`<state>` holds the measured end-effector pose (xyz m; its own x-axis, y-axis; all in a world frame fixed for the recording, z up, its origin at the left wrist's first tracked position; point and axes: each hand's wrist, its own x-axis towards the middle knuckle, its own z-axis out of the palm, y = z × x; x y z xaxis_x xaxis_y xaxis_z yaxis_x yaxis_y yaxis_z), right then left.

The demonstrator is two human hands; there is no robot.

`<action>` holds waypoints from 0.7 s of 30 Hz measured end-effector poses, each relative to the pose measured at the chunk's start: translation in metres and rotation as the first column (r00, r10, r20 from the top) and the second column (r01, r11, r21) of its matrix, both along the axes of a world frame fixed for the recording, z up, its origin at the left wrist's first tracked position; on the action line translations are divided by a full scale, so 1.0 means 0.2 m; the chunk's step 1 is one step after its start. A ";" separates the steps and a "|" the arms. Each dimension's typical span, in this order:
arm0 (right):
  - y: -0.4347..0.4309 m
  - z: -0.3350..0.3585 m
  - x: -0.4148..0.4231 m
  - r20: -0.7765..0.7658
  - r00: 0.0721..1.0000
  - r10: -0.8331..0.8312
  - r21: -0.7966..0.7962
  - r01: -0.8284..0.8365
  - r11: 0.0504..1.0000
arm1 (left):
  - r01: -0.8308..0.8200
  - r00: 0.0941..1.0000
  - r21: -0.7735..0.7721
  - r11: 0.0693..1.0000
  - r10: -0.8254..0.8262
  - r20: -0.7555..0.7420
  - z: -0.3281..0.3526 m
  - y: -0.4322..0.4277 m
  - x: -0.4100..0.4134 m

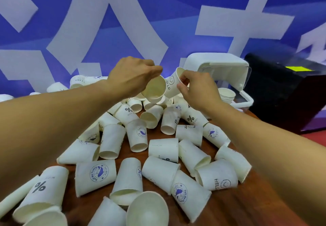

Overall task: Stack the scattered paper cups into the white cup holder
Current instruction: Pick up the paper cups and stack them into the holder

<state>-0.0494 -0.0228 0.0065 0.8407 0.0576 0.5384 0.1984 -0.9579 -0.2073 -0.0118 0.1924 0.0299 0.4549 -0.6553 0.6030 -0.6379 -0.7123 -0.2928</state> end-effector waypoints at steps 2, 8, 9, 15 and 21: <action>-0.06 0.02 -0.04 0.007 1.000 -0.024 -0.013 0.025 1.000 | -0.039 0.998 -0.001 0.999 0.039 -0.042 0.02 -0.07 -0.01; -0.25 0.08 -0.15 0.005 0.993 -0.116 0.015 0.116 0.993 | -0.152 0.954 -0.164 0.975 0.101 -0.281 0.09 -0.26 -0.04; -0.28 0.09 -0.17 0.007 0.991 -0.136 0.016 0.136 0.991 | -0.177 0.945 -0.185 0.967 0.115 -0.307 0.10 -0.29 -0.05; -0.47 0.14 -0.21 0.107 0.958 -0.268 0.056 0.263 0.963 | -0.263 0.884 -0.302 0.916 0.104 -0.455 0.10 -0.44 -0.05; -0.59 0.12 -0.16 0.153 0.910 -0.385 0.078 0.377 0.923 | -0.272 0.882 -0.334 0.903 0.095 -0.461 0.04 -0.54 0.03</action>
